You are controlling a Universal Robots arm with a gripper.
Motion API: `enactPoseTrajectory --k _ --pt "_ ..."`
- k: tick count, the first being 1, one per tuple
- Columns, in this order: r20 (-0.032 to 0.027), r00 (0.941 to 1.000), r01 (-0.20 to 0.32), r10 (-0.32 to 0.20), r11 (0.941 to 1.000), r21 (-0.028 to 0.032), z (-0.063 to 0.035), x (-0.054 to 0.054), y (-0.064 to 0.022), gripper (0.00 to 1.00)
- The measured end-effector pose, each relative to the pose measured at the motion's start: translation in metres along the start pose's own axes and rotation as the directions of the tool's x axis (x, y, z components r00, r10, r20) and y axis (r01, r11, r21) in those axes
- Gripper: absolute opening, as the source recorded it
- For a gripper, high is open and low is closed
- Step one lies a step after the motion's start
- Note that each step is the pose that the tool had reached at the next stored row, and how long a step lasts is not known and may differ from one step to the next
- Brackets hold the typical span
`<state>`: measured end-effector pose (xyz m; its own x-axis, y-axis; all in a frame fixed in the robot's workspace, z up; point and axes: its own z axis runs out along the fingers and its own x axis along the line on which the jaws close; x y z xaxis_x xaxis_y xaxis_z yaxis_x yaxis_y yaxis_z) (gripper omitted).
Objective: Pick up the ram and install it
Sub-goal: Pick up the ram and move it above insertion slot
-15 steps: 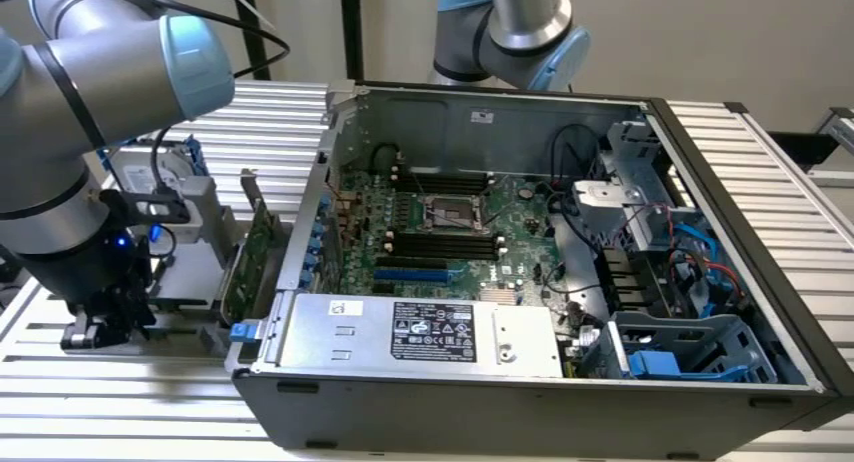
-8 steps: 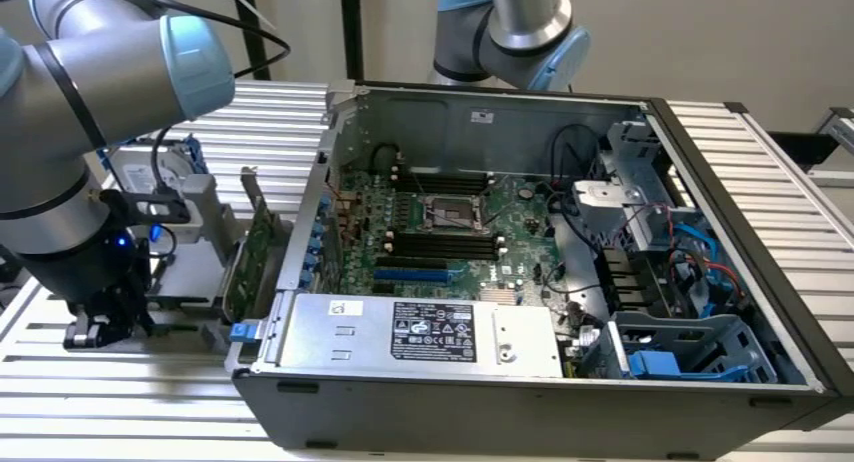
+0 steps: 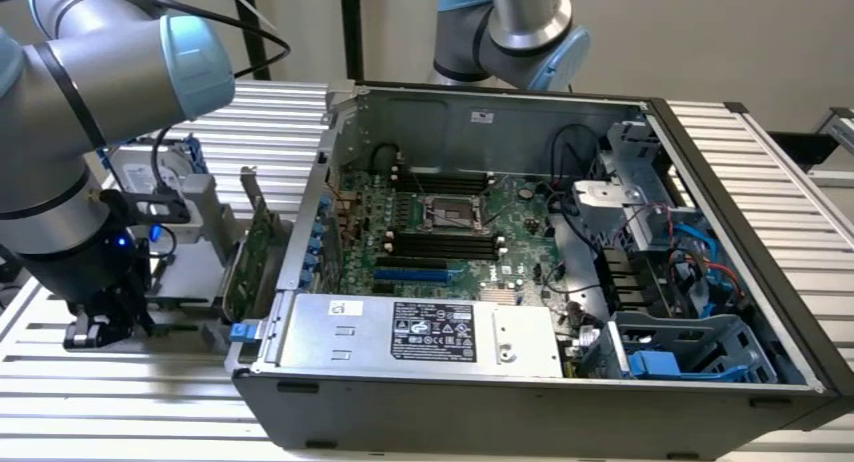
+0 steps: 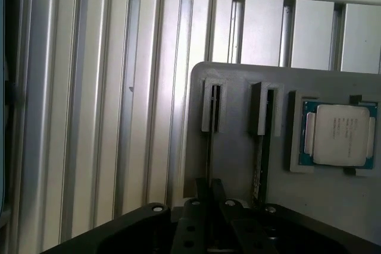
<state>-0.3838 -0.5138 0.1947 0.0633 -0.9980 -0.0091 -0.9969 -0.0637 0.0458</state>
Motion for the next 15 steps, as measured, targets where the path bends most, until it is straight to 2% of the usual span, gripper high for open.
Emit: enactPoseTrajectory --k 5,11,15 --pt "0.0003 1.0000 -0.007 0.007 1.0000 0.0001 0.0000 0.0000 0.0000 0.00" --pt "0.0025 0.9983 -0.058 0.058 0.9983 0.0003 -0.0004 0.0000 -0.0001 0.00" --pt "0.0028 0.9983 -0.059 0.059 0.9983 0.0004 -0.0059 0.0000 0.0001 0.00"
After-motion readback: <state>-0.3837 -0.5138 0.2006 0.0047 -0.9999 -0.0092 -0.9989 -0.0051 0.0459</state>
